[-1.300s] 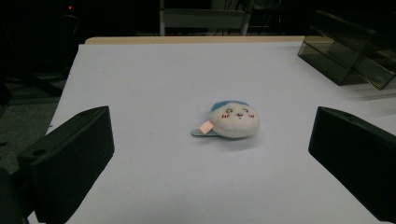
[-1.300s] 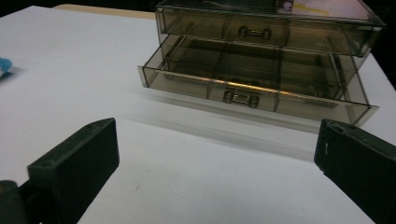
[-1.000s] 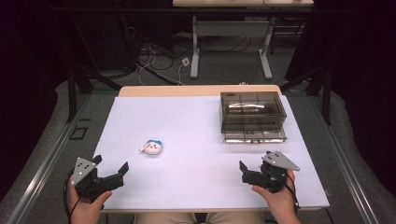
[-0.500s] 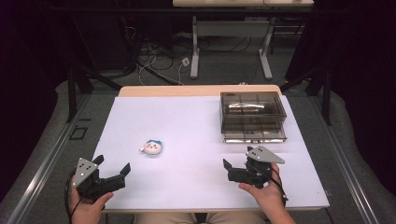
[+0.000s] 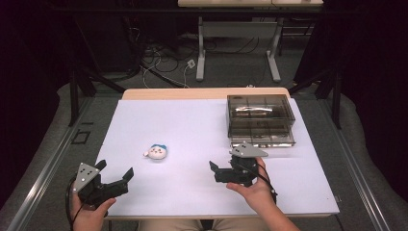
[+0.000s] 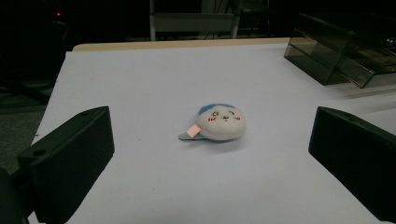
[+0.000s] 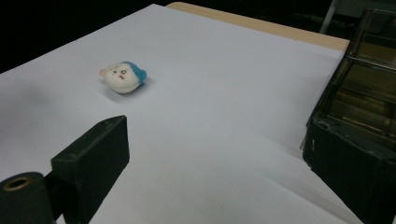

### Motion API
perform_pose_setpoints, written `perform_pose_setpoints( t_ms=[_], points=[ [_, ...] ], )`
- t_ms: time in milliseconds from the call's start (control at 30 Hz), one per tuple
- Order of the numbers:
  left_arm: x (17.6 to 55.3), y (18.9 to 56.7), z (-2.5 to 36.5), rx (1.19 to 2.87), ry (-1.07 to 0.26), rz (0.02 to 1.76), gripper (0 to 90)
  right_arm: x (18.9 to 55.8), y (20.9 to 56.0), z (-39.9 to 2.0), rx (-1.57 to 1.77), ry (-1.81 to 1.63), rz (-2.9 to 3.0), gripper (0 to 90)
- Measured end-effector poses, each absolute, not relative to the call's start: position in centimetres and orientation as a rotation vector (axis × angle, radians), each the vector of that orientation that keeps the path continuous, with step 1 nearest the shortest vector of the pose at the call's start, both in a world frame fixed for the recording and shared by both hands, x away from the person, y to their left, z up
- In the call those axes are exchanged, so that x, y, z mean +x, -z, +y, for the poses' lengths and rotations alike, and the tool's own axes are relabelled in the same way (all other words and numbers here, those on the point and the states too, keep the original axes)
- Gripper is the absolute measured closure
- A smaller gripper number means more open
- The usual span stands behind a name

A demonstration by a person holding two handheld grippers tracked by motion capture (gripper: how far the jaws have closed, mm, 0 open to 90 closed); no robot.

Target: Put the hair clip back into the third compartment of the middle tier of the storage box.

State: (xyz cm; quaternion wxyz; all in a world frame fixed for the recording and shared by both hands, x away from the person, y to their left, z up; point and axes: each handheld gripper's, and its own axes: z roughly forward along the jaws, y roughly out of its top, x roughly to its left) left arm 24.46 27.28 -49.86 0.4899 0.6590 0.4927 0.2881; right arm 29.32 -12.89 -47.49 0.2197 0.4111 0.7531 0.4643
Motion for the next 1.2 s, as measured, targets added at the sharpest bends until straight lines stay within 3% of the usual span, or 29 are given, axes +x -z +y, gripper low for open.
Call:
perform_pose_setpoints(
  t_ms=[400, 567, 1200],
  points=[
    [24.5, 49.9, 27.1, 1.607, -0.683, 1.197, 0.1, 30.6, 47.0, -10.5, 1.095, -1.266, 2.125, 6.9],
    [24.5, 50.0, 27.1, 1.612, -0.685, 1.194, 0.1, 31.0, 46.6, -9.9, 1.094, -1.250, 2.123, 12.8],
    [24.4, 50.0, 27.1, 1.622, -0.684, 1.190, 0.1, 32.6, 46.4, -5.5, 0.998, -1.197, 2.206, 12.7]
  ],
)
